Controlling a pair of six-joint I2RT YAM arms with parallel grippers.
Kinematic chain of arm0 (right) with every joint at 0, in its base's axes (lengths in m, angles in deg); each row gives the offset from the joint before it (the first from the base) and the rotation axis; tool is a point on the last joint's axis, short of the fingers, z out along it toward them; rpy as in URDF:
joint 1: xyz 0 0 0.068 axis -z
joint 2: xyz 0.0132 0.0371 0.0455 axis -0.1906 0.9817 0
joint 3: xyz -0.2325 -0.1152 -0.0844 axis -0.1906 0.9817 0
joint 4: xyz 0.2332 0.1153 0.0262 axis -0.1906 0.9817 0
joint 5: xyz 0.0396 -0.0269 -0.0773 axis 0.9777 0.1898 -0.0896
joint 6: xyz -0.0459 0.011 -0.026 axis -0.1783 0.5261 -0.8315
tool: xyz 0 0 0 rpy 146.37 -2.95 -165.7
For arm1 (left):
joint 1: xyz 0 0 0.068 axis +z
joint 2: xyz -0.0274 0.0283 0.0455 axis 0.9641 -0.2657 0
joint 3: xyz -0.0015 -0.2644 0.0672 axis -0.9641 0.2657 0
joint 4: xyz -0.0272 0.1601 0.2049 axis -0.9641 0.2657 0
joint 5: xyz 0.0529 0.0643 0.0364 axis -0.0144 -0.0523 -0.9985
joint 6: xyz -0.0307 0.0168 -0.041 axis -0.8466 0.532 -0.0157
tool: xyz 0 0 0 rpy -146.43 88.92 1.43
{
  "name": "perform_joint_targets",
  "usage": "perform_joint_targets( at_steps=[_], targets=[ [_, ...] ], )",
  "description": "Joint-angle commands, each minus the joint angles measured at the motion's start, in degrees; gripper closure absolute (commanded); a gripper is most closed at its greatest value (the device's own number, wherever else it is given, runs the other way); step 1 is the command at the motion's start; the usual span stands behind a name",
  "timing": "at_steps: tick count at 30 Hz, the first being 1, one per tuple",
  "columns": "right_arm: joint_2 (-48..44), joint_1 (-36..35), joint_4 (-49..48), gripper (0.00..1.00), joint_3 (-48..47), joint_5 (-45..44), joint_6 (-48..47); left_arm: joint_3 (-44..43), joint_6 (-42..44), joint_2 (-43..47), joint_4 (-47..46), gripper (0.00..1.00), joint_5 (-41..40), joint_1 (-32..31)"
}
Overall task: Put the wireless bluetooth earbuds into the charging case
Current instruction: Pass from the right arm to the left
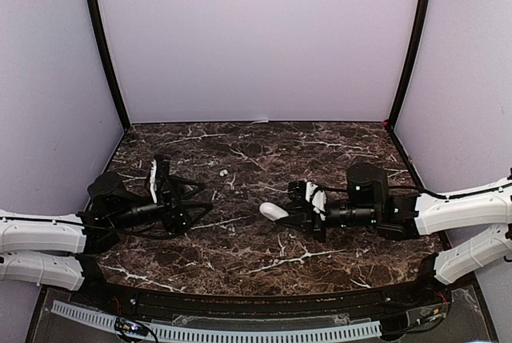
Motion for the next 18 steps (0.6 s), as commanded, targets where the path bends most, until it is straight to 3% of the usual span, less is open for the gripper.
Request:
perform_joint_targets(
  at_steps=[1, 4, 8, 14, 18],
  targets=[
    [-2.0, 0.2, 1.3, 0.95, 1.3, 0.7, 9.2, 1.8, 8.7, -7.0, -9.5, 0.01, 5.7, 0.1],
    [-2.0, 0.1, 1.7, 0.95, 2.4, 1.6, 10.6, 1.6, 10.9, -13.6, -14.3, 0.04, 8.9, 0.1],
    [-0.7, 0.1, -0.2, 0.96, 4.0, 1.7, 10.7, -1.7, 14.0, -20.8, -14.0, 0.08, 13.2, -0.3],
    [3.5, 0.1, -7.4, 0.96, 7.0, 2.4, 12.1, -4.4, 25.4, -29.1, -14.0, 0.09, 11.7, -7.1],
    [6.2, 0.2, -7.3, 0.96, 5.8, 5.9, 12.4, -6.1, 27.8, -33.9, -14.5, 0.16, 14.6, -8.6]
  ],
)
